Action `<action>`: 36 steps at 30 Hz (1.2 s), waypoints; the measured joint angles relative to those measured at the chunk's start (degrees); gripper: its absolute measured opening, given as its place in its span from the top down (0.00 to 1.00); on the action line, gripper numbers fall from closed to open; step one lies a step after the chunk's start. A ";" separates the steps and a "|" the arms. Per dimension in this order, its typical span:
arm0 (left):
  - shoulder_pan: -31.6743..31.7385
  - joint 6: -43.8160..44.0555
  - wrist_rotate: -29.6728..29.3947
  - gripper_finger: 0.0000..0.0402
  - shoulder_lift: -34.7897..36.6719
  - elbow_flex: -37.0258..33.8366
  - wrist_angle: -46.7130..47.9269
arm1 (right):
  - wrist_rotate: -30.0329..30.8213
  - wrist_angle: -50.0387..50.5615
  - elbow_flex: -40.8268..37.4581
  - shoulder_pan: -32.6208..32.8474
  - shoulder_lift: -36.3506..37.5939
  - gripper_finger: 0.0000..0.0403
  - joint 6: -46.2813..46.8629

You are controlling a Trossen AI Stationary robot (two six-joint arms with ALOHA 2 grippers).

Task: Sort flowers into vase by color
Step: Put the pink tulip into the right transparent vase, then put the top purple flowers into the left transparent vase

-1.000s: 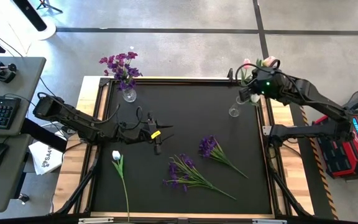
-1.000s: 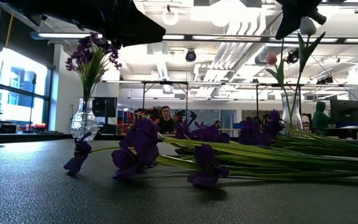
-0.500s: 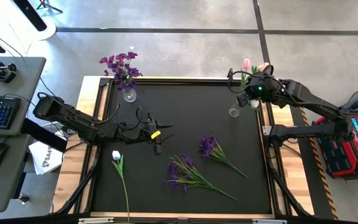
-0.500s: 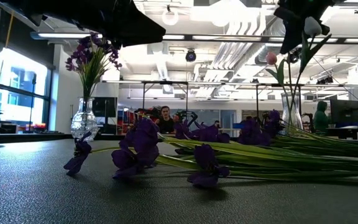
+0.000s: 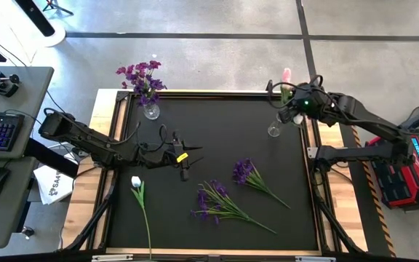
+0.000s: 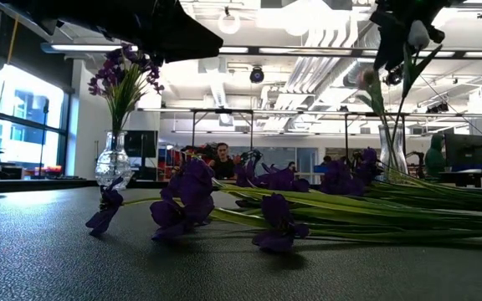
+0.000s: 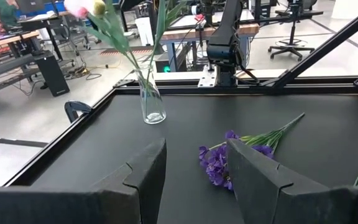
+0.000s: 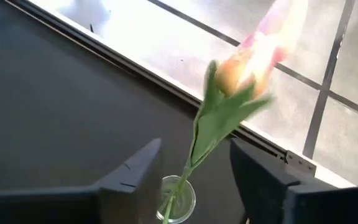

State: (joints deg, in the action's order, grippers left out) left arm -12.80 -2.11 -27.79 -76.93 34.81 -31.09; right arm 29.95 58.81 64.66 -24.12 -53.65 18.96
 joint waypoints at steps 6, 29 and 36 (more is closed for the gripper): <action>0.00 -0.02 0.00 0.61 0.00 0.00 0.01 | -0.18 1.14 5.83 0.17 0.88 0.47 -0.48; -18.30 -12.52 -37.36 0.61 13.54 0.75 5.20 | -12.43 -34.34 -8.74 33.14 -4.29 0.51 -20.55; -22.16 -17.61 -56.41 0.61 18.06 13.02 16.97 | -13.05 -43.06 -14.95 36.61 -10.92 0.51 -20.50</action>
State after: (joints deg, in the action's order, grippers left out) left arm -34.96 -19.72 -84.20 -58.87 47.83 -14.13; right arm 16.91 15.75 49.71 12.49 -64.56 -1.54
